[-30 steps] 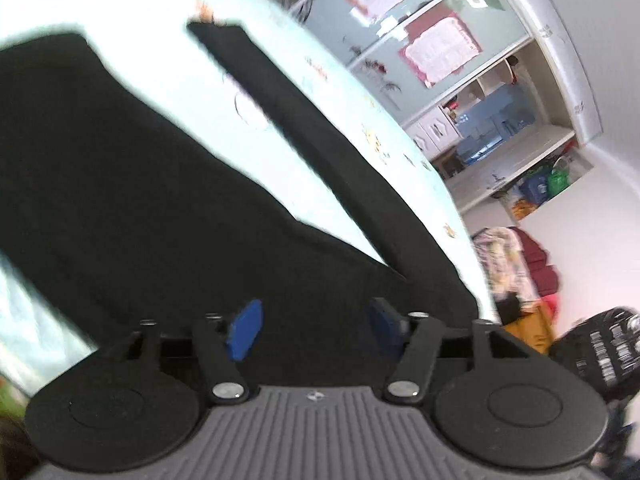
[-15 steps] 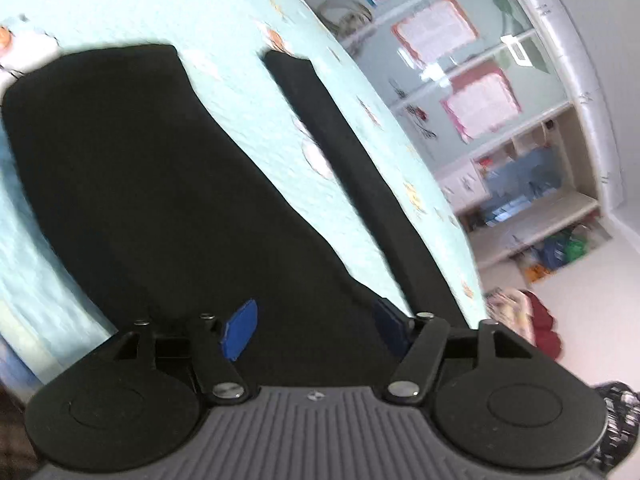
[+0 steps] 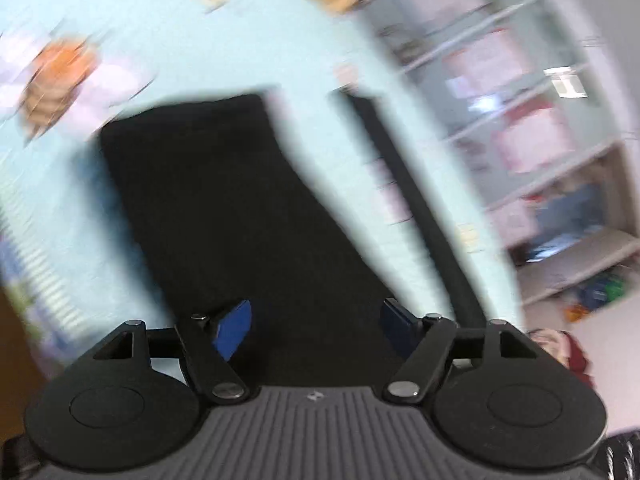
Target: Fold clothes
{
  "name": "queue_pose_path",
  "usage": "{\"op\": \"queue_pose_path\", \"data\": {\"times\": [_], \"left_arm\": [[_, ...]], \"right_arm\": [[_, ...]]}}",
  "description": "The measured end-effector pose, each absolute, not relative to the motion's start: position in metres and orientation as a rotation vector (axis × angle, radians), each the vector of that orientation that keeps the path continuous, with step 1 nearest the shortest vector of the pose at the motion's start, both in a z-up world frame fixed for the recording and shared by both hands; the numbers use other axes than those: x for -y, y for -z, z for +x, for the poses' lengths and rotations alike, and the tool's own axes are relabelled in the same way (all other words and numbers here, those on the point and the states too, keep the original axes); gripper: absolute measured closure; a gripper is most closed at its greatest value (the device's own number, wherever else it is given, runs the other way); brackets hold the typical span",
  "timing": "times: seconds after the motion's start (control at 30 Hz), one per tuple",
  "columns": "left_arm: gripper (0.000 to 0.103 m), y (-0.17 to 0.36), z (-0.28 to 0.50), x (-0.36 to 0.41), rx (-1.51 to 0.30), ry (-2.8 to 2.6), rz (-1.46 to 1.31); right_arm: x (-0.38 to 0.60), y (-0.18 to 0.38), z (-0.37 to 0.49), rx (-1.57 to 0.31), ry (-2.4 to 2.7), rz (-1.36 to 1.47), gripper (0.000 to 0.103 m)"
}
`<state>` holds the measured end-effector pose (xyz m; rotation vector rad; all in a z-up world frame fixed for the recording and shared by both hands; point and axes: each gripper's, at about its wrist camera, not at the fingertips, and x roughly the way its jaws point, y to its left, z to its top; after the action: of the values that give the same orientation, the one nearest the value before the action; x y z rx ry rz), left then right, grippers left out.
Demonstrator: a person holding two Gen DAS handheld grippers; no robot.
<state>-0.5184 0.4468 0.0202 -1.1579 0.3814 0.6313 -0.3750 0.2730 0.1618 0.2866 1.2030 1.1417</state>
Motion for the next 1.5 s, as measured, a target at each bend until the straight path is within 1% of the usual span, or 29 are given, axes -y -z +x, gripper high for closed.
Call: {"op": "queue_pose_path", "data": {"times": [0.03, 0.07, 0.13, 0.2, 0.27, 0.4, 0.43, 0.47, 0.5, 0.57, 0.7, 0.77, 0.83, 0.9, 0.93, 0.97, 1.0, 1.1, 1.17, 1.23, 1.33, 1.4, 1.47, 1.5], "left_arm": [[0.038, -0.013, -0.525, -0.452, -0.374, -0.632, -1.199], [0.038, -0.015, -0.532, -0.452, -0.347, -0.625, -1.234], [0.039, -0.026, -0.539, -0.452, -0.343, -0.624, -1.229], [0.038, -0.041, -0.545, -0.448, -0.316, -0.632, -1.173], [0.031, -0.051, -0.542, -0.444, -0.279, -0.644, -1.119], [0.03, -0.032, -0.539, -0.453, -0.301, -0.656, -1.157], [0.034, -0.022, -0.539, -0.461, -0.336, -0.659, -1.186], [0.043, -0.015, -0.541, -0.467, -0.348, -0.658, -1.212], [0.043, -0.014, -0.547, -0.466, -0.314, -0.652, -1.23], [0.04, -0.018, -0.556, -0.467, -0.268, -0.639, -1.246], [0.037, -0.03, -0.571, -0.472, -0.172, -0.626, -1.257], [0.033, -0.034, -0.578, -0.476, -0.113, -0.638, -1.261], [0.032, -0.035, -0.575, -0.485, -0.11, -0.664, -1.233], [0.031, -0.026, -0.574, -0.497, -0.182, -0.727, -1.211], [0.04, -0.017, -0.575, -0.503, -0.226, -0.747, -1.227], [0.055, -0.011, -0.577, -0.508, -0.238, -0.749, -1.256], [0.056, -0.009, -0.583, -0.509, -0.217, -0.74, -1.279], [0.049, -0.016, -0.595, -0.508, -0.172, -0.701, -1.311], [0.036, -0.024, -0.599, -0.501, -0.146, -0.692, -1.311], [0.033, -0.03, -0.597, -0.489, -0.153, -0.708, -1.303], [0.032, -0.03, -0.595, -0.467, -0.244, -0.733, -1.287], [0.032, -0.023, -0.593, -0.458, -0.271, -0.713, -1.296], [0.032, -0.017, -0.589, -0.455, -0.269, -0.702, -1.299], [0.032, -0.013, -0.588, -0.454, -0.261, -0.702, -1.3]], "right_arm": [[-0.275, -0.149, -0.374, -1.262, -1.103, 0.261, 0.066], [-0.272, -0.142, -0.375, -1.303, -1.078, 0.256, 0.07], [-0.26, -0.137, -0.379, -1.322, -1.091, 0.295, 0.071], [-0.251, -0.144, -0.381, -1.296, -1.112, 0.307, 0.071], [-0.244, -0.154, -0.38, -1.256, -1.134, 0.319, 0.07], [-0.232, -0.157, -0.362, -1.213, -1.106, 0.392, 0.07], [-0.232, -0.149, -0.357, -1.239, -1.085, 0.392, 0.07], [-0.227, -0.139, -0.354, -1.28, -1.059, 0.396, 0.07], [-0.222, -0.13, -0.353, -1.321, -1.035, 0.411, 0.075], [-0.209, -0.126, -0.356, -1.334, -1.041, 0.46, 0.074], [-0.196, -0.136, -0.366, -1.297, -1.093, 0.427, 0.073], [-0.187, -0.139, -0.369, -1.285, -1.105, 0.42, 0.073], [-0.183, -0.137, -0.368, -1.291, -1.098, 0.435, 0.073], [-0.181, -0.135, -0.367, -1.299, -1.088, 0.444, 0.073], [-0.181, -0.133, -0.367, -1.305, -1.078, 0.444, 0.073], [-0.181, -0.131, -0.367, -1.311, -1.069, 0.445, 0.073], [-0.18, -0.13, -0.367, -1.317, -1.066, 0.446, 0.073], [-0.185, -0.129, -0.368, -1.327, -1.079, 0.434, 0.073], [-0.186, -0.129, -0.369, -1.331, -1.086, 0.426, 0.073], [-0.177, -0.131, -0.368, -1.323, -1.078, 0.433, 0.073], [-0.153, -0.136, -0.366, -1.267, -1.028, 0.444, 0.072], [-0.131, -0.139, -0.362, -1.23, -0.97, 0.466, 0.069], [-0.104, -0.139, -0.356, -1.196, -0.899, 0.515, 0.062], [-0.09, -0.139, -0.353, -1.179, -0.863, 0.543, 0.061]]}}
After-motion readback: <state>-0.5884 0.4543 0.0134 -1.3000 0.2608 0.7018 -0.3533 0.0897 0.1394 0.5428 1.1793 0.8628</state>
